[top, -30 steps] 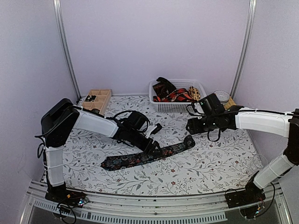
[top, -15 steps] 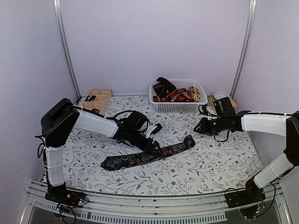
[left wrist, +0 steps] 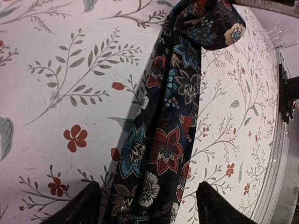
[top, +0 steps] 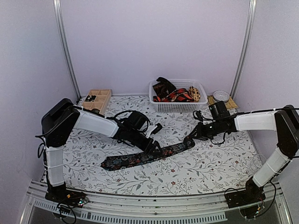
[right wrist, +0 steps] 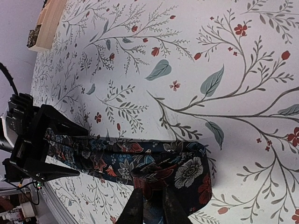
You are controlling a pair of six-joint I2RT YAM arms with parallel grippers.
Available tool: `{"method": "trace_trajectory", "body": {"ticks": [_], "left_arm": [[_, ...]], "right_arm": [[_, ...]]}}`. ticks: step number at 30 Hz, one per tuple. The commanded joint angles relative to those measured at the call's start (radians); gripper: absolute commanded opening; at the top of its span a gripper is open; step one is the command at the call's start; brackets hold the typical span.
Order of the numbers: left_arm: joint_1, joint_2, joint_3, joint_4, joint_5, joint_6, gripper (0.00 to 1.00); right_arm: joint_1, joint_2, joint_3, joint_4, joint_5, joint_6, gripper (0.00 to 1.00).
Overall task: Roll the ties
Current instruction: Roll the tie at the center of the board.
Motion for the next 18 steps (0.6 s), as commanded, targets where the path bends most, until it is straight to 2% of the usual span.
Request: {"method": "trace_trajectory", "body": {"ticks": [1,14,18], "left_arm": [[0.005,0.068,-0.021,-0.116,-0.022,-0.014,0.71],[0.004,0.073,0.011,-0.134,-0.021,-0.007,0.71],[0.004,0.081,0.066,-0.154,-0.031,0.001,0.79]], "right_arm": [[0.021,0.066,-0.018,0.025,-0.057,-0.015,0.15],[0.104,0.145,-0.031,0.091,-0.051,0.027,0.15],[0.106,0.166,-0.033,0.103,-0.046,0.033,0.16]]}}
